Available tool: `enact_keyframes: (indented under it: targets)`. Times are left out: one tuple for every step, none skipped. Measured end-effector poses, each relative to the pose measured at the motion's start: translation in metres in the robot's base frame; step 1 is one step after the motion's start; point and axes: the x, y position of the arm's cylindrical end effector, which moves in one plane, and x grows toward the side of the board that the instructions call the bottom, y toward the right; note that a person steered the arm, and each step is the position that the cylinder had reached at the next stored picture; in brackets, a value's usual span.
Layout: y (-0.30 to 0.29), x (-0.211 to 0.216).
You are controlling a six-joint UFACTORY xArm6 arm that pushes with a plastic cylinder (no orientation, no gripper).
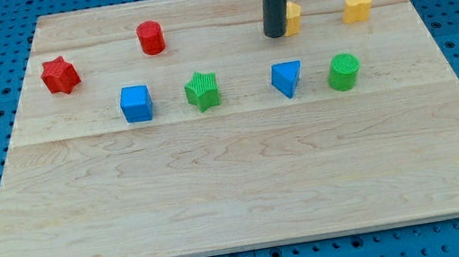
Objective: Slide the red circle towards the top center
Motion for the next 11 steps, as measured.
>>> enact_keyframes:
  targets:
    - [-0.029, 0.001]
    - [-0.049, 0.001]
    - [-0.053, 0.001]
    - [-0.054, 0.001]
    - [-0.096, 0.001]
    - [-0.167, -0.002]
    - [-0.230, -0.006]
    - [-0.264, -0.006]
    - [-0.255, -0.025]
    - [-0.190, -0.031]
    - [-0.174, -0.033]
